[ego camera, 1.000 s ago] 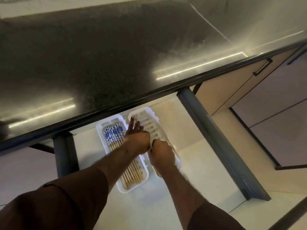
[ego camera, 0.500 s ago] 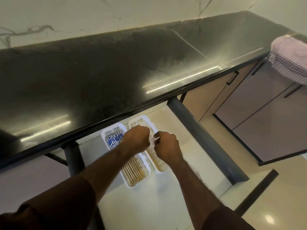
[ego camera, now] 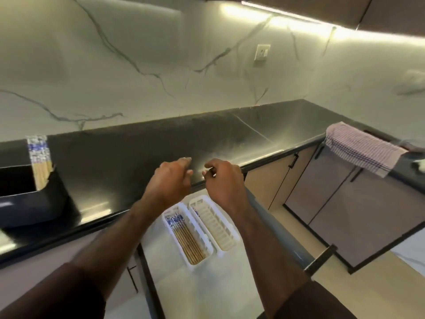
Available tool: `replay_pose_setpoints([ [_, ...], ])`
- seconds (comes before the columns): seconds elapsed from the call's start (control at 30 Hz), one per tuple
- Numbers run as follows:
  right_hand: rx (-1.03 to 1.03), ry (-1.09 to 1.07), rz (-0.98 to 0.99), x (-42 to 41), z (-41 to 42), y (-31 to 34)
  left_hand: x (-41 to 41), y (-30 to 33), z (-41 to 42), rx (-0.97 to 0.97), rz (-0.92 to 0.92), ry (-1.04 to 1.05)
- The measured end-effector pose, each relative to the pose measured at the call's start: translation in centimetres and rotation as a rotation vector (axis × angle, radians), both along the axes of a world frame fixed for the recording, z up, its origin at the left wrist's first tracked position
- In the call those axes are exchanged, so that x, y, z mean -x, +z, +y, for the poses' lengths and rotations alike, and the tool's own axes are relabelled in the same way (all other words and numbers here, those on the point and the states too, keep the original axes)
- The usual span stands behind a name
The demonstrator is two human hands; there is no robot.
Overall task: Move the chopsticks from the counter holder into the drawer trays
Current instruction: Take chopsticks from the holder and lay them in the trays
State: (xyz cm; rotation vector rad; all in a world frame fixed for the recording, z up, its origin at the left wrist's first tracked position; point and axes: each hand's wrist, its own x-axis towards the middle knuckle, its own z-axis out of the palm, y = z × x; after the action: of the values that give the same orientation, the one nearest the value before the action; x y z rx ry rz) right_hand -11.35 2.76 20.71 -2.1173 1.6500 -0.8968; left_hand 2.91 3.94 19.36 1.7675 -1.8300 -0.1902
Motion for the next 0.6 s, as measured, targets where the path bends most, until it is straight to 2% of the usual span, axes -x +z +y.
replay_pose_setpoints([
  [0.27,0.088,0.17,-0.051,-7.5,5.4,5.9,-7.4,4.6,7.7,0.113,0.062,0.143],
  [0.6,0.055,0.385,-0.004,-25.4,5.8,5.0,-24.5,4.2,9.1,0.101,0.169,0.308],
])
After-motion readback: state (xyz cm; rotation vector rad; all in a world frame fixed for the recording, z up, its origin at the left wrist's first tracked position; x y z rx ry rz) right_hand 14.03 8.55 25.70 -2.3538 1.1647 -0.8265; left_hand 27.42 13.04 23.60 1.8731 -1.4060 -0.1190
